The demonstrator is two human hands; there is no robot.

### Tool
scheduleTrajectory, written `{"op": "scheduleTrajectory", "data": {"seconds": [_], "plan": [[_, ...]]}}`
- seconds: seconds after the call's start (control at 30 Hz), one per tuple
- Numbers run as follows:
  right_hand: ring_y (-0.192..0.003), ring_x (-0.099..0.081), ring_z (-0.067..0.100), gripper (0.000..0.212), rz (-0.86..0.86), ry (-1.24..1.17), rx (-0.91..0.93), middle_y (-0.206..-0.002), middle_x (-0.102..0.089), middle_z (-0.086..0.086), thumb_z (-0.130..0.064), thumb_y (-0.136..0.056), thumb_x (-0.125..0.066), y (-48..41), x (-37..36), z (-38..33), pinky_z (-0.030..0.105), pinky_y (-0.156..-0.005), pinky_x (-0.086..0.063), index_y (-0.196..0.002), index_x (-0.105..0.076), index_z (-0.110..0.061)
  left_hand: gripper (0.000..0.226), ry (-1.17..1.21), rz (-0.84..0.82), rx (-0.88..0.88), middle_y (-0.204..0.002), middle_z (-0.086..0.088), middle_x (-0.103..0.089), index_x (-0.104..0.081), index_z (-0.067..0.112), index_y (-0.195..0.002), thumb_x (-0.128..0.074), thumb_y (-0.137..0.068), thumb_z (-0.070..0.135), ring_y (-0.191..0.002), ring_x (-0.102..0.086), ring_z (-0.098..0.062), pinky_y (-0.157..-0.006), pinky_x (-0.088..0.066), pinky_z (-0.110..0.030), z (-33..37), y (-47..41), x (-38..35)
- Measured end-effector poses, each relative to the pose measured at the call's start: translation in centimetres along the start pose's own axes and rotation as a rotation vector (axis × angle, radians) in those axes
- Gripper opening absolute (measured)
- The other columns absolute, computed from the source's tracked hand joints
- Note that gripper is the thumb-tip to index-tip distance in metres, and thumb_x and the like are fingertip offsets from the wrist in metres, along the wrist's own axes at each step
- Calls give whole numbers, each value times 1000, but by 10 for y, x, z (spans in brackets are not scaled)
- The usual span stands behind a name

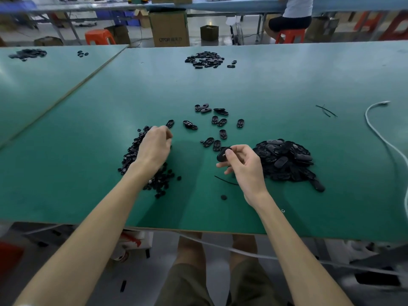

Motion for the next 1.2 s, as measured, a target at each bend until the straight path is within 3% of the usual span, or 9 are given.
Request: {"op": "scheduleTrajectory", "data": {"seconds": [0.17, 0.3, 0.53, 0.73, 0.87, 0.97, 1.07, 1.2], "plan": [[-70, -73, 15, 8, -14, 44, 18, -88, -75, 1, -7, -100, -66, 1, 0, -1, 25, -59, -54, -106, -65, -12, 13, -86, -14, -7, -111, -16, -58, -70, 3, -107, -64, -100, 12, -104, -58, -32, -94, -49, -41, -8, -4, -7], [-71, -72, 14, 12, -27, 55, 21, -89, -72, 4, -6, -100, -66, 2, 0, -3, 25, -60, -54, -110, -67, -12, 9, -73, 4, -17, -102, -11, -56, -74, 4, -103, -68, -98, 8, -92, -56, -28, -87, -47, -36, -9, -2, -7], [-73, -77, 22, 18, -39, 41, 22, -83, -70, -6, -7, -102, -63, 3, -1, -5, 23, -57, -52, -113, -73, -17, 10, -40, 3, 27, -102, -12, -72, -75, 5, -102, -74, -92, 8, -91, -62, -25, -79, -44, -34, -13, 0, 0], [-75, -78, 23, 22, -38, 63, 34, -82, -70, -10, -5, -102, -62, 2, -1, -4, 23, -57, -52, -114, -74, -18, 9, -87, -56, 32, -107, -14, -70, -71, 3, -101, -69, -97, 11, -107, -62, -32, -93, -50, -44, -15, -5, 0], [-75, -78, 22, 24, -38, 68, 30, -84, -70, -8, -4, -102, -62, 2, -1, -4, 22, -57, -51, -116, -74, -18, 11, -83, 0, 9, -106, -14, -68, -71, 3, -103, -64, -100, 11, -102, -62, -31, -90, -50, -42, -12, -3, 1], [-78, -77, 17, 30, -44, 57, 26, -90, -71, -4, -1, -99, -64, 1, -2, -3, 21, -57, -50, -120, -73, -21, 9, 175, -17, 26, -93, -7, -70, -70, 7, -101, -65, -100, 14, -85, -65, -19, -80, -52, -30, 1, 4, 2], [-78, -76, 13, 32, -40, 75, 23, -94, -74, -1, 0, -96, -67, 0, -2, -1, 21, -58, -50, -122, -73, -19, 5, 569, -176, 39, -85, -4, -73, -70, 14, -98, -68, -98, 18, -65, -64, -2, -63, -46, -16, 26, 20, -5], [-78, -75, 14, 29, -25, 110, 35, -98, -76, 6, -4, -95, -70, -1, -1, 1, 23, -59, -50, -121, -73, -15, 5, 836, -236, 3, -83, 0, -74, -69, 10, -99, -65, -100, 14, -64, -66, -7, -55, -47, -18, 55, 43, -30]]}}
Point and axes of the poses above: each hand's wrist, its own y-axis away from the middle knuckle, its own x-axis out of the back of the hand, z = x × y, the point moved 3 cm from there along -y, towards the middle knuckle
